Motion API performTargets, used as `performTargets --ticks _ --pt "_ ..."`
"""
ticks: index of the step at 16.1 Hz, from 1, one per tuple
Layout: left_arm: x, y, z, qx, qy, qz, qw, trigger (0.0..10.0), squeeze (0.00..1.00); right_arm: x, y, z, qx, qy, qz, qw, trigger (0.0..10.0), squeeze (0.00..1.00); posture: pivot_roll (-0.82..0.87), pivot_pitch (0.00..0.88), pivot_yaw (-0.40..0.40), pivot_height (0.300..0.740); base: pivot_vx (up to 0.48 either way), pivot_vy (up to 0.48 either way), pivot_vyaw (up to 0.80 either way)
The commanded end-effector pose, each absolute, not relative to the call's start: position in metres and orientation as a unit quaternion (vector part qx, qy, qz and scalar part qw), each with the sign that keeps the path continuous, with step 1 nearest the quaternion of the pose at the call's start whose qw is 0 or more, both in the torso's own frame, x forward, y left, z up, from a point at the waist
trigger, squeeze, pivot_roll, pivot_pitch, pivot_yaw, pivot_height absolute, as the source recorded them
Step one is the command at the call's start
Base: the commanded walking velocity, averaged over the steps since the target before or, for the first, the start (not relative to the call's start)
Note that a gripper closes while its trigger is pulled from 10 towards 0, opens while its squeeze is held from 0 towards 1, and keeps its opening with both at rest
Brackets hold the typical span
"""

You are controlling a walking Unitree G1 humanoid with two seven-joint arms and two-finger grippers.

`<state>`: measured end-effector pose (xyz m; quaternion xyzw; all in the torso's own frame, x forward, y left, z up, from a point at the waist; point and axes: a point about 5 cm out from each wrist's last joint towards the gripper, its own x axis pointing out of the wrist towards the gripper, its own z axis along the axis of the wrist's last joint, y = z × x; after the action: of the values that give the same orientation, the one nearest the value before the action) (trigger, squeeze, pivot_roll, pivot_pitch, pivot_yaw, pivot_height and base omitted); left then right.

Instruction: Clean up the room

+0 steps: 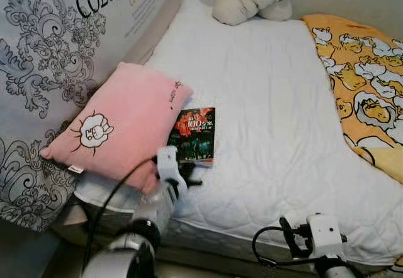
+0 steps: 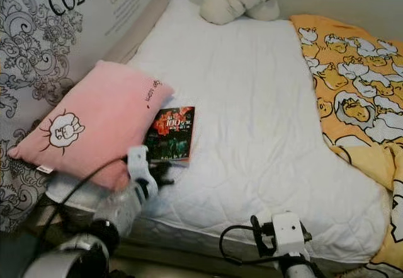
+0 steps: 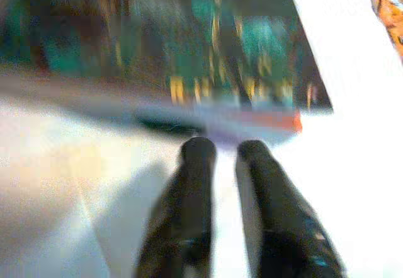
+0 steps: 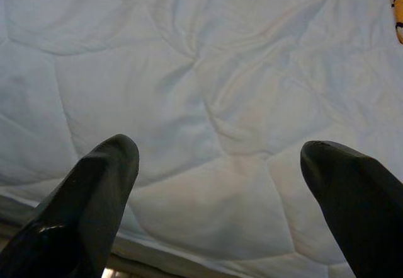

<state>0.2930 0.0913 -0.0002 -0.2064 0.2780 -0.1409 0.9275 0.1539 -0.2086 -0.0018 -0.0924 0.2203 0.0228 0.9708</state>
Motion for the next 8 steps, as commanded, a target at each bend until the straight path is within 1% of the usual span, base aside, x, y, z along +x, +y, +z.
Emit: performTargets --ticks 1,2,3,4,5,7,8 --pt "0.289 0.094 -0.003 -0.258 0.305 -0.131 0.907 10.0 1.0 0.152 -0.214 -0.004 -0.093 0.222 0.013 0.97 10.0 0.0 -0.07 0.0 -0.078 0.732 0.0 0.0 0.0" --pt "0.287 0.097 -0.005 -0.281 0.315 -0.119 0.898 10.0 1.0 0.153 -0.214 -0.004 -0.093 0.223 0.014 0.97 10.0 0.0 -0.06 0.0 -0.078 0.732 0.0 0.0 0.0" --pt "0.283 0.1 -0.004 -0.321 0.321 -0.104 0.885 10.0 1.0 0.153 -0.215 -0.005 -0.094 0.224 0.015 0.97 10.0 0.0 -0.05 0.0 -0.077 0.732 0.0 0.0 0.0" --pt "0.281 0.101 -0.001 -0.328 0.316 -0.104 0.884 10.0 1.0 0.153 -0.215 -0.006 -0.095 0.224 0.016 0.97 10.0 0.0 -0.05 0.0 -0.077 0.732 0.0 0.0 0.0" --pt "0.28 0.1 0.002 -0.332 0.309 -0.107 0.885 10.0 1.0 0.153 -0.216 -0.006 -0.095 0.225 0.016 0.97 10.0 0.0 -0.05 0.0 -0.078 0.732 0.0 0.0 0.0" --pt "0.28 0.102 0.015 -0.332 0.273 -0.103 0.897 10.0 1.0 0.155 -0.216 -0.007 -0.096 0.224 0.017 0.97 10.0 0.0 -0.04 0.0 -0.08 0.732 0.0 0.0 0.0" --pt "0.282 0.106 0.015 -0.335 0.267 -0.089 0.899 10.0 1.0 0.156 -0.216 -0.008 -0.096 0.224 0.019 0.97 10.0 0.0 -0.03 0.0 -0.085 0.732 0.0 0.0 0.0"
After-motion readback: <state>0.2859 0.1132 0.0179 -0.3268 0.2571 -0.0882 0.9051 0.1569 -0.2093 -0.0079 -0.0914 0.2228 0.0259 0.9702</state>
